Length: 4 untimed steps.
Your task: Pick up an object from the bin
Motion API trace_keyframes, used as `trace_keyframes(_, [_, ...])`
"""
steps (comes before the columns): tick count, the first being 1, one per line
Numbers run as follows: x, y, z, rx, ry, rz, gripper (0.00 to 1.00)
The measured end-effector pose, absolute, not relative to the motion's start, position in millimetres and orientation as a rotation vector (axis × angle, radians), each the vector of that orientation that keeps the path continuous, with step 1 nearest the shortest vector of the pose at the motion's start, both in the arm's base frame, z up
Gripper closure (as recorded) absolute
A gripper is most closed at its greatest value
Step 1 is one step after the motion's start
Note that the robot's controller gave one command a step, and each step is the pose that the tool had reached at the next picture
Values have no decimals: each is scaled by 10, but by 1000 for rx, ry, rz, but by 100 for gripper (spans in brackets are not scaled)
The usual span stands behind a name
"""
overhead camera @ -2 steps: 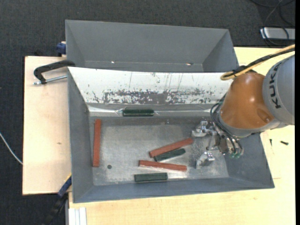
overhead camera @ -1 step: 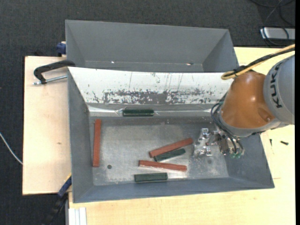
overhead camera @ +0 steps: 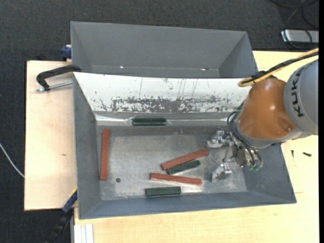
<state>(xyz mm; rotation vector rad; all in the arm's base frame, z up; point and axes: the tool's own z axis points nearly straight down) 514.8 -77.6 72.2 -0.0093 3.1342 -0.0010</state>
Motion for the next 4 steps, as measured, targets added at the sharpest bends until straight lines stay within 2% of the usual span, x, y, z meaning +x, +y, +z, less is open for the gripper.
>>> trace_keyframes(1, [5138, -779, 749, -10, 3144, 0, 100])
trace_keyframes(2, [5148, -776, 722, -10, 3134, -1, 0])
trace_keyframes(3, [5149, -776, 723, -10, 3134, -1, 0])
trace_keyframes(4, [5744, -512, 769, 325, 3125, 2, 100])
